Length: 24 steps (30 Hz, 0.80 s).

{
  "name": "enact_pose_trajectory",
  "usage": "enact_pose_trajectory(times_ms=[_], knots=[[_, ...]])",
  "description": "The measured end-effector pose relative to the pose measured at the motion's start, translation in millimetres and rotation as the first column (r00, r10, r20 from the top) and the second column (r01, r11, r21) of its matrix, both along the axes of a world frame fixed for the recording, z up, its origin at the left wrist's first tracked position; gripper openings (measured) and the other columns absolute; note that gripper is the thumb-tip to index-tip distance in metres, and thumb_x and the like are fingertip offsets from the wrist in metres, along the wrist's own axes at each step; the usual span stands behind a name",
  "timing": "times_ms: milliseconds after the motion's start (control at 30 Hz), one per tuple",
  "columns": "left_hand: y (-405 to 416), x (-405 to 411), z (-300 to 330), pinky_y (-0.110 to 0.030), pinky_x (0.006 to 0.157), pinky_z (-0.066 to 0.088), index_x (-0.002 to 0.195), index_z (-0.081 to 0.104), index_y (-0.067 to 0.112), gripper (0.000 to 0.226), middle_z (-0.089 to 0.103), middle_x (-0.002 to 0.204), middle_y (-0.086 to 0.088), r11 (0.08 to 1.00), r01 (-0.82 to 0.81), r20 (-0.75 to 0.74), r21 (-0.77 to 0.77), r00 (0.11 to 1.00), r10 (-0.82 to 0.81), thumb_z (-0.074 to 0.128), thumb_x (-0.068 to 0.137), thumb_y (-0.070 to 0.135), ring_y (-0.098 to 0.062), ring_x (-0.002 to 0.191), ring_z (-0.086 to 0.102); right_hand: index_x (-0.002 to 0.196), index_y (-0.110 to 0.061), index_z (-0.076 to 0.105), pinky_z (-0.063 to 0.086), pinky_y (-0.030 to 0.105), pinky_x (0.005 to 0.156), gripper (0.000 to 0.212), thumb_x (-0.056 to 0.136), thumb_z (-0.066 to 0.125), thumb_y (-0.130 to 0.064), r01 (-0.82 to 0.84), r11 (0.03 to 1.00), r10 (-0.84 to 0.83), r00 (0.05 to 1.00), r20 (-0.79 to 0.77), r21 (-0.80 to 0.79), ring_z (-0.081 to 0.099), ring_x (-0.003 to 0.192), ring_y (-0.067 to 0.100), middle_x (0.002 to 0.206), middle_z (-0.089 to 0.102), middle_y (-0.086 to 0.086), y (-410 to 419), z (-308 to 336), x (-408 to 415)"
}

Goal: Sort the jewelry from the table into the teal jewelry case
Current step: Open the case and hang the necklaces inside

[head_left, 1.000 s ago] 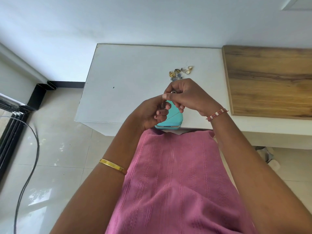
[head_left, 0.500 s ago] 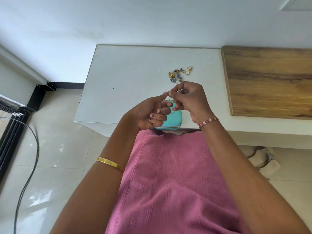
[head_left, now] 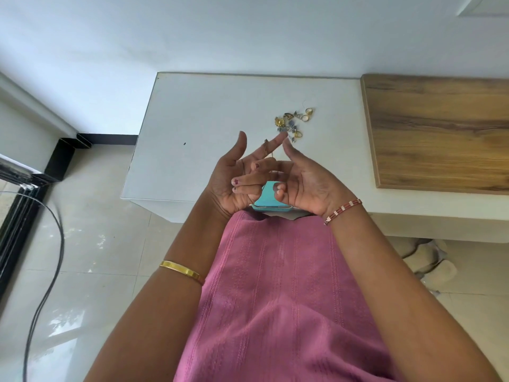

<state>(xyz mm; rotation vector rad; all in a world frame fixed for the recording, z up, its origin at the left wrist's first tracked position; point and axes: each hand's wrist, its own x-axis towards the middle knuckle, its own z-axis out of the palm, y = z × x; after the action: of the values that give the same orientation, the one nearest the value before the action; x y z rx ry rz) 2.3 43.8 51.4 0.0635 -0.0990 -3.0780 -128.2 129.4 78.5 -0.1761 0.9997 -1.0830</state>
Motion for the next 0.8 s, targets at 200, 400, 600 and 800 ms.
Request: enact_pose_trajectory(times_ms=[200, 400, 600, 800], knots=[[-3.7, -4.9, -2.4, -0.023, 0.042, 0.036, 0.142, 0.031, 0.005, 0.059, 0.057, 0.079, -0.023, 0.999, -0.033, -0.034, -0.032, 0.999, 0.032, 0.049, 0.094, 0.035, -0.016, 0.044, 0.039, 0.085, -0.009, 0.061, 0.053, 0.021, 0.059, 0.013, 0.09, 0.055, -0.019, 0.141, 0.988, -0.144, 0.988, -0.059, -0.059, 0.056, 0.072, 0.015, 0.085, 0.061, 0.01, -7.3, 0.5, 3.5], [-0.3, -2.5, -5.7, -0.027, 0.043, 0.041, 0.115, 0.059, -0.002, 0.033, 0.055, 0.063, -0.012, 0.971, -0.235, 0.076, -0.045, 0.968, 0.237, 0.06, 0.087, 0.017, -0.021, 0.044, 0.051, 0.075, -0.009, 0.055, 0.056, 0.026, 0.065, 0.021, 0.094, 0.049, -0.017, 0.269, 0.963, -0.27, 0.961, 0.058, 0.024, 0.068, 0.067, 0.018, 0.074, 0.068, 0.01, -8.2, -0.2, -1.4], [7.4, -9.3, 2.4, -0.017, 0.046, 0.045, 0.054, 0.061, 0.013, 0.047, 0.037, 0.042, 0.005, 0.859, -0.461, 0.454, -0.225, 0.73, 0.511, 0.039, 0.094, 0.022, -0.008, 0.039, 0.045, 0.07, -0.009, 0.051, 0.052, 0.039, 0.081, 0.03, 0.097, 0.039, -0.016, 0.403, 0.915, -0.402, 0.907, 0.127, 0.015, 0.06, 0.07, 0.022, 0.047, 0.049, 0.002, -11.7, -0.7, 1.7], [8.4, -10.0, 5.5, -0.027, 0.064, 0.058, 0.064, 0.055, 0.013, 0.039, 0.043, 0.045, 0.004, 0.84, -0.378, 0.569, -0.39, 0.618, 0.542, 0.04, 0.099, 0.022, -0.013, 0.05, 0.056, 0.079, -0.007, 0.059, 0.044, 0.027, 0.063, 0.022, 0.094, 0.043, -0.007, 0.413, 0.905, -0.422, 0.902, -0.094, -0.105, 0.042, 0.043, 0.009, 0.044, 0.047, -0.003, -16.1, -2.4, 3.7]])
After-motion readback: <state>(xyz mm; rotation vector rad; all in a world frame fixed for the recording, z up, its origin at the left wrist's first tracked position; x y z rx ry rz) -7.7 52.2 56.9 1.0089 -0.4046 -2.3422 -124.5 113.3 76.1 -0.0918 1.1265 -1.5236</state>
